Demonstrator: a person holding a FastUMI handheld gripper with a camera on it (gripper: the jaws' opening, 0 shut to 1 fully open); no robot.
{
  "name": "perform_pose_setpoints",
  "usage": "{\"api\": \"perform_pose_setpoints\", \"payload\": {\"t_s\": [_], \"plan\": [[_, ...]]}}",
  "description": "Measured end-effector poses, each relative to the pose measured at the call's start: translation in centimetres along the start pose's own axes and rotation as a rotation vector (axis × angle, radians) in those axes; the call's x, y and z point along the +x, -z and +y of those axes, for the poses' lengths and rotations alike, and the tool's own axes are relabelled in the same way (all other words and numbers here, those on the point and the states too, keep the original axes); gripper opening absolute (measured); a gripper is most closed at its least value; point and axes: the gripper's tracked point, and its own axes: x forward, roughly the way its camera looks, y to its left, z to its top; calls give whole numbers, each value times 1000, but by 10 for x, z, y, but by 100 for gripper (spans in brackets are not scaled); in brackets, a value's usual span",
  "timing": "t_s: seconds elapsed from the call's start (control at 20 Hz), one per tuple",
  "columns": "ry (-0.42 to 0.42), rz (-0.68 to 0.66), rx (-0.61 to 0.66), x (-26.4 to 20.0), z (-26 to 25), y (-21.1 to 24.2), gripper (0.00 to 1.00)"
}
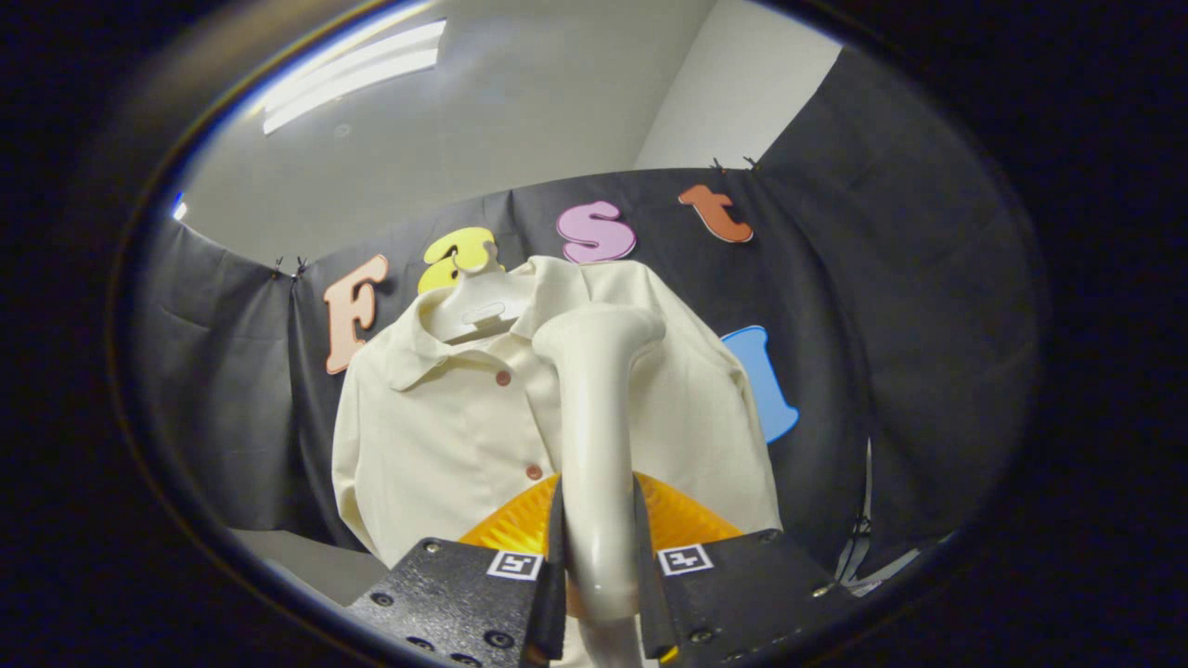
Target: Iron the clothes twice with a garment steamer, once on the left side and once on the right side.
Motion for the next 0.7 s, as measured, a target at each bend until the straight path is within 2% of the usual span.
{"api": "perform_pose_setpoints", "payload": {"t_s": [0.2, 0.7], "plan": [[-23, 7, 63, -1, -2, 15, 31], [30, 114, 85, -40, -48, 97, 31]]}}
